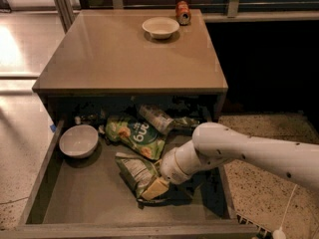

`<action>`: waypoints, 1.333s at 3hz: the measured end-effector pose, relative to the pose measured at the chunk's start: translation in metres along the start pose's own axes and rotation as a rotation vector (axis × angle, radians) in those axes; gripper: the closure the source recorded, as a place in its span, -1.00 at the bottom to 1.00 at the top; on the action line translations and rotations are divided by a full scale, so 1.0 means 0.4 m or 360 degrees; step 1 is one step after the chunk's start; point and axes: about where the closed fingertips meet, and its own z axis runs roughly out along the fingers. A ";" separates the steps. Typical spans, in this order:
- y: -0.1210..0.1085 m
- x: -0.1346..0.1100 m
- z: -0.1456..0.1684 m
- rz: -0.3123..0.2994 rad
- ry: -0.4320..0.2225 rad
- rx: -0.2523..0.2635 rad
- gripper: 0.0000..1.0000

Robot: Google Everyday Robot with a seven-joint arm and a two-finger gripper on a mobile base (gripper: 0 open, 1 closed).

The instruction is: Place green jalapeno chip bag into top drawer

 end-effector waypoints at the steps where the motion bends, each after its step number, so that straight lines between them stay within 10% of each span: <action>1: 0.000 0.000 0.000 0.0000 0.0000 0.0000 0.64; 4: 0.000 0.000 0.000 0.0000 0.0000 0.0000 -0.75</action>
Offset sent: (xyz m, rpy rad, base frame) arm 0.0000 0.0000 0.0000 0.0000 0.0000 0.0000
